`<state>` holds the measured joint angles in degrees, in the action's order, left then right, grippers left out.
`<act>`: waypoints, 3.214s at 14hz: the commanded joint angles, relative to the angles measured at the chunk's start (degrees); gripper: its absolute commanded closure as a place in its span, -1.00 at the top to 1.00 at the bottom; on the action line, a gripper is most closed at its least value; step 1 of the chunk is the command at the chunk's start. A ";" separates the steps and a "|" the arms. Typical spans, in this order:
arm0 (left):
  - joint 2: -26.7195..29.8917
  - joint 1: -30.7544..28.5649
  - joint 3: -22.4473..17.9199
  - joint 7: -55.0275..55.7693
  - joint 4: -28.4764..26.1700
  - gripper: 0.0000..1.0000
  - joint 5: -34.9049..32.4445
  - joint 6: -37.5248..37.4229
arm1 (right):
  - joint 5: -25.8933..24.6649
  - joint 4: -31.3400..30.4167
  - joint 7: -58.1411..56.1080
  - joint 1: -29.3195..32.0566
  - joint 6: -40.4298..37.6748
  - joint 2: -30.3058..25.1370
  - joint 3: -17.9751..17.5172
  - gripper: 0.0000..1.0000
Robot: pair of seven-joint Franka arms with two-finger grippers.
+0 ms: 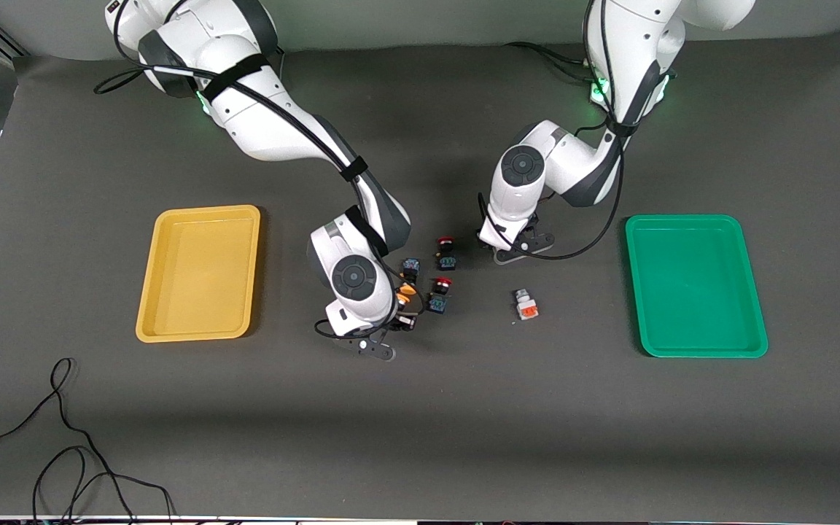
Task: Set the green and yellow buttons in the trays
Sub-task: 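Grasp the blue button with the right gripper while the left gripper grasps the white button, then carry the blue button to the yellow tray while the left gripper carries the white button, then lower and release the buttons into the yellow and green trays with both grippers, then return both grippers to the remaining buttons between the trays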
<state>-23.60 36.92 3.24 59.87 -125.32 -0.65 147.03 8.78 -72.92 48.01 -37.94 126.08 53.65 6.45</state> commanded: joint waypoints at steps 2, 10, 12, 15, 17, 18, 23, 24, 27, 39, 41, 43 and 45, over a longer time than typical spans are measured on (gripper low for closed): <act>-0.48 0.17 -0.25 1.48 1.12 -0.63 -1.11 -0.78 | 1.15 -0.21 -10.54 4.70 -13.36 -8.01 0.05 -1.00; 7.41 -4.04 -2.27 -8.08 17.19 -0.81 -0.32 -27.99 | 0.54 -8.27 -36.37 16.13 -32.57 -25.07 2.24 -1.00; 11.01 -7.37 -2.27 -13.26 17.74 -0.88 0.55 -31.71 | 0.54 -11.97 -44.46 15.88 -31.95 -26.83 6.97 -1.00; 15.85 -14.04 -2.36 -23.62 17.47 -0.94 2.58 -38.03 | 0.54 -15.66 -53.17 15.88 -30.37 -27.72 11.47 -1.00; 17.79 -19.32 -2.36 -28.82 17.47 -0.96 2.67 -40.41 | 0.54 -20.92 -54.33 15.88 -25.57 -28.59 11.83 -1.00; 18.32 -22.04 -2.45 -31.98 17.39 -1.00 2.58 -41.12 | 0.45 -24.78 -54.43 15.70 -21.27 -29.30 11.83 -1.00; 17.28 -35.67 -2.54 -51.84 14.15 -0.99 1.44 -37.55 | 0.54 -38.68 -56.71 15.61 -2.80 -29.83 11.83 -1.00; 17.18 -36.65 -2.62 -53.09 11.00 -1.00 1.18 -32.82 | 0.54 -40.62 -56.80 15.52 0.10 -29.48 11.74 -1.00; 12.11 -38.06 -2.54 -55.03 2.99 -0.99 -1.54 -16.65 | 1.06 -42.92 -56.80 15.52 5.05 -27.90 11.74 -1.00; 5.32 -39.03 -2.54 -57.59 11.55 0.99 -1.81 -20.07 | 1.33 -38.90 -51.90 14.48 -3.10 -32.55 10.95 0.99; 5.32 -39.03 -2.54 -57.50 17.79 0.99 -1.81 -26.94 | 1.42 -32.50 -45.76 12.01 -9.85 -32.47 10.95 0.99; 5.32 -38.94 -2.36 -57.41 21.59 0.99 -1.38 -29.95 | 1.59 -26.95 -38.90 9.65 -14.70 -31.68 10.43 0.99; 5.40 -38.24 -2.01 -57.41 22.57 0.99 -1.20 -30.14 | 3.08 -23.69 -31.96 5.87 -15.69 -30.80 10.42 0.99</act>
<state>-17.89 -1.65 0.61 3.12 -104.41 -1.73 118.51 10.14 -100.69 9.52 -28.95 112.42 20.97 16.71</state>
